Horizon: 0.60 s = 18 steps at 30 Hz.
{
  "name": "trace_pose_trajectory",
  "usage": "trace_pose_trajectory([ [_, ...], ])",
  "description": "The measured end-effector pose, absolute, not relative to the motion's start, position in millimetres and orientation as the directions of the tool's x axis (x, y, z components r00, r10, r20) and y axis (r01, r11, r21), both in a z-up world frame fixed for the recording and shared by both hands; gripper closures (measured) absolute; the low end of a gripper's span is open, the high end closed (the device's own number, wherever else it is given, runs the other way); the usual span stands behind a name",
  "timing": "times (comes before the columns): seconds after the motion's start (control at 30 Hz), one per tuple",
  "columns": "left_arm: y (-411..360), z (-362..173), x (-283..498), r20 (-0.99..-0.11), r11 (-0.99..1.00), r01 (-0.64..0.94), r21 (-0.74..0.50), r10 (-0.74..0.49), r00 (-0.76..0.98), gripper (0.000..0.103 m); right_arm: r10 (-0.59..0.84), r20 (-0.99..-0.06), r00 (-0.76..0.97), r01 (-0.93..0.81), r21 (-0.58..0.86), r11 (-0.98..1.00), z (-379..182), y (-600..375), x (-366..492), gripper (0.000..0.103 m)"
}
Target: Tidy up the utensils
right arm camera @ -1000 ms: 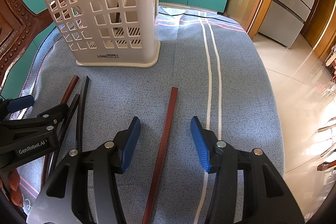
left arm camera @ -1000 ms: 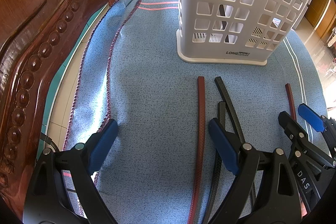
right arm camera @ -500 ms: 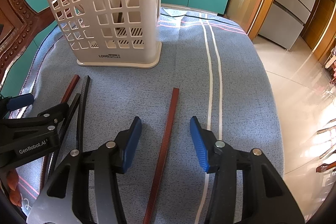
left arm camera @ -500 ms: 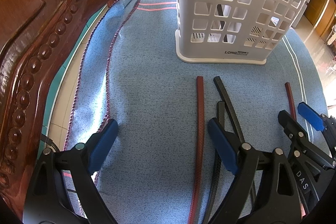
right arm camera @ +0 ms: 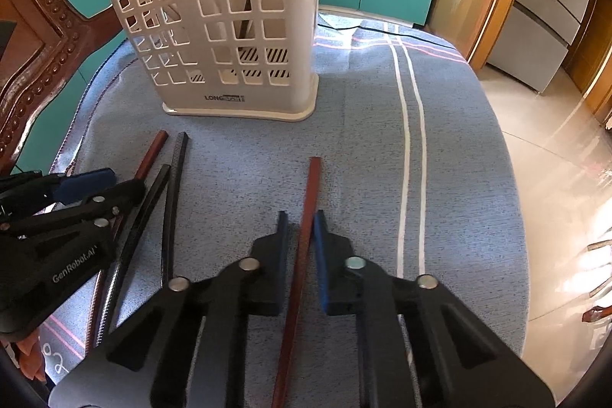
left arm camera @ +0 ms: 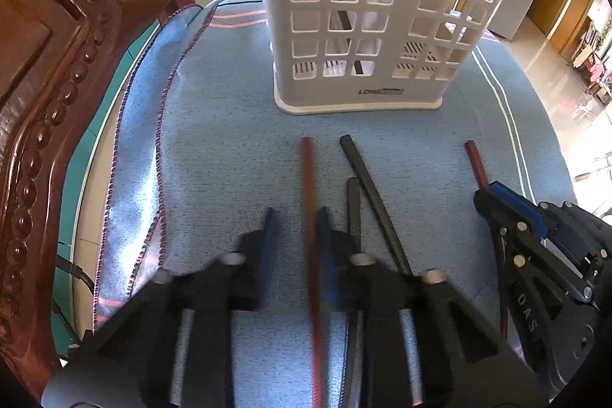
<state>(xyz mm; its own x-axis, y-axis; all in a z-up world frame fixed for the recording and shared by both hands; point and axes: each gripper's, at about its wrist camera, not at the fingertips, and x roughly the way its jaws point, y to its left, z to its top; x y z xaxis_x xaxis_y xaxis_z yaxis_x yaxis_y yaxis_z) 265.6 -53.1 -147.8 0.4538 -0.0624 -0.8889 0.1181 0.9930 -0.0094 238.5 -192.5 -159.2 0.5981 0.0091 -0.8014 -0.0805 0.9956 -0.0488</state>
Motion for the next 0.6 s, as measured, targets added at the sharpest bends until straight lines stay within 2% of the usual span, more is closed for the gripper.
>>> trace_pose_trajectory([
  [0.2, -48.7, -141.9, 264.6, -0.881, 0.995, 0.101, -0.018, -0.063, 0.469, 0.096, 0.011, -0.796, 0.606, -0.057, -0.029, 0.998, -156.7, -195.5, 237.8, 0.096],
  [0.6, -35.6, -100.2, 252.4, -0.794, 0.998, 0.065, -0.006, -0.044, 0.606, 0.096, -0.002, -0.793, 0.61, -0.025, -0.021, 0.999, -155.0, -200.6, 240.2, 0.096],
])
